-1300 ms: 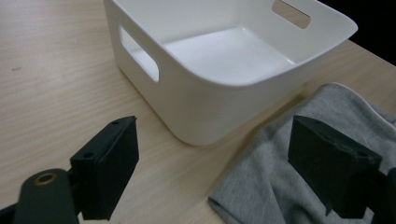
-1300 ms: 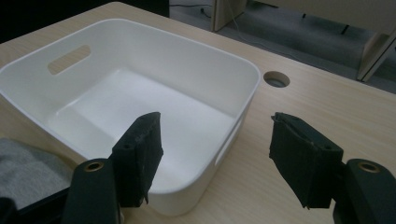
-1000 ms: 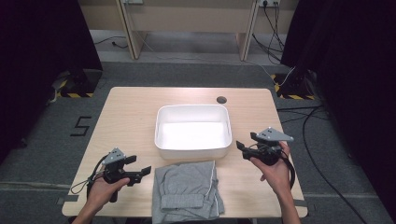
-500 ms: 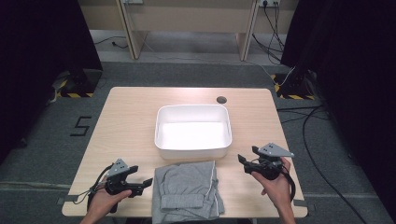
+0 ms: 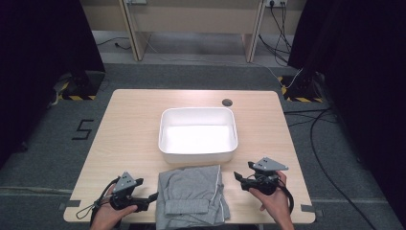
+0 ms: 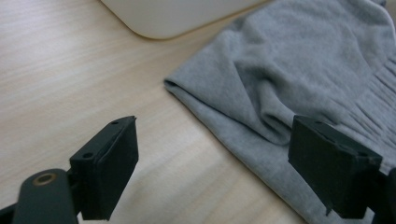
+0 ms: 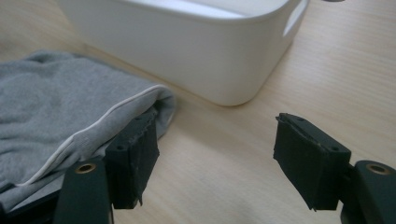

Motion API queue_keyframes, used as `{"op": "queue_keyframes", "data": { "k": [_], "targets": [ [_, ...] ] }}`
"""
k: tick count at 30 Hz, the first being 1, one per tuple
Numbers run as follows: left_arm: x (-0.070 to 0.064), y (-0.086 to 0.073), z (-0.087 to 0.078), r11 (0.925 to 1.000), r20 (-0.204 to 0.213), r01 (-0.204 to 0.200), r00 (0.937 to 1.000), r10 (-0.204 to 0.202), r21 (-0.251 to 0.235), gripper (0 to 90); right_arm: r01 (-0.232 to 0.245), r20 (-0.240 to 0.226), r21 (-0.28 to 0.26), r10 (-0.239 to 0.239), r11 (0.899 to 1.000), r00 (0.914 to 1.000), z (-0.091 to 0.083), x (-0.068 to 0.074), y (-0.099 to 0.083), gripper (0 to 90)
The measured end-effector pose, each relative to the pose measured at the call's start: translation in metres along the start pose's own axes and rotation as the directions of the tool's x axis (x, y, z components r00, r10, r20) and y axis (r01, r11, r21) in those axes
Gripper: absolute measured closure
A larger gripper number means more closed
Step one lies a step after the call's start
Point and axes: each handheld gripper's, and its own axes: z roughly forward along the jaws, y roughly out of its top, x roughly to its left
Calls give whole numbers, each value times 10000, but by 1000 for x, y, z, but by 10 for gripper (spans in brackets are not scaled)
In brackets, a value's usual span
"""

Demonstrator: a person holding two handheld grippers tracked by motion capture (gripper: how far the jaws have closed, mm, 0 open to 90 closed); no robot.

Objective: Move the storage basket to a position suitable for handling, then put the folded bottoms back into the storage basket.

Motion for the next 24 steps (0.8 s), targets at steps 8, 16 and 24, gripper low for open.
{"op": "queue_keyframes", "data": {
  "k": [8,16,24],
  "targets": [
    [-16,-7,4,9999,469,133,9988,-133,16,146,390,-262,426,-379,9983,9989,11,16,-10,305],
    [-24,-9,11,9999,563,77,9984,-85,136,146,375,-252,453,-364,9983,9990,12,17,-13,306],
    [-26,-7,12,9998,559,189,9982,-193,79,146,522,-411,372,-507,9979,9979,11,22,-12,305]
  ]
}}
